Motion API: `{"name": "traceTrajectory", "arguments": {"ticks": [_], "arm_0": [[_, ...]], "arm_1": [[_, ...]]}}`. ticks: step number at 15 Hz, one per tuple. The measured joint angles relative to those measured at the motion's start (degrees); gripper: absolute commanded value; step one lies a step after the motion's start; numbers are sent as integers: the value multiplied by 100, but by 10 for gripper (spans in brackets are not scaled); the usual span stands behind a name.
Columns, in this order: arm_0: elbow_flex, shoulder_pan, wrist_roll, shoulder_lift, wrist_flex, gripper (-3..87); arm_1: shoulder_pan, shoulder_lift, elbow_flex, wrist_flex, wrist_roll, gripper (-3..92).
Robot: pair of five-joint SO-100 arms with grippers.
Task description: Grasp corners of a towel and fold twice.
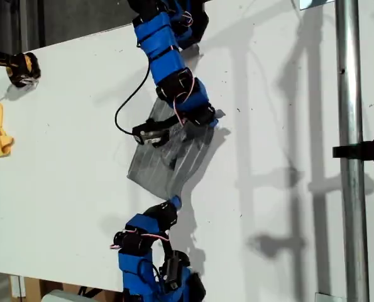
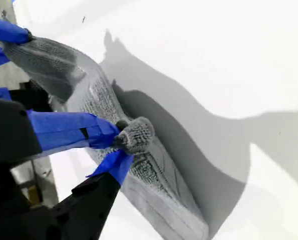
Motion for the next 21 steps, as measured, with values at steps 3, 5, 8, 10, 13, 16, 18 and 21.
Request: {"name": "traceTrajectory", "arguments": {"ticks": [3,5,8,10,13,16,18,21], "arm_0": [[-18,-1037,422,-88,-290,-29],[-176,-1468,694,-510,-580,-29],[-721,-1986,993,-1213,-756,-29],[-1266,-2197,1072,-1784,-835,-29],[-2109,-2487,1187,-2531,-853,-29],[-2619,-2725,1327,-2804,-949,-29],[-2663,-2821,1354,-2804,-1125,-29],[-2663,-2839,1354,-2804,-1397,-29]], "arm_1": [[633,571,299,782,44,-1],[1143,606,606,1248,53,-1],[1898,905,1248,1626,53,-1],[2479,1160,1670,1644,35,-1],[3120,1521,2092,1652,-176,-1],[3920,2171,2355,1749,-571,-1],[4430,2426,2399,1811,-800,-1],[4983,2681,2663,1819,-984,-1]]}}
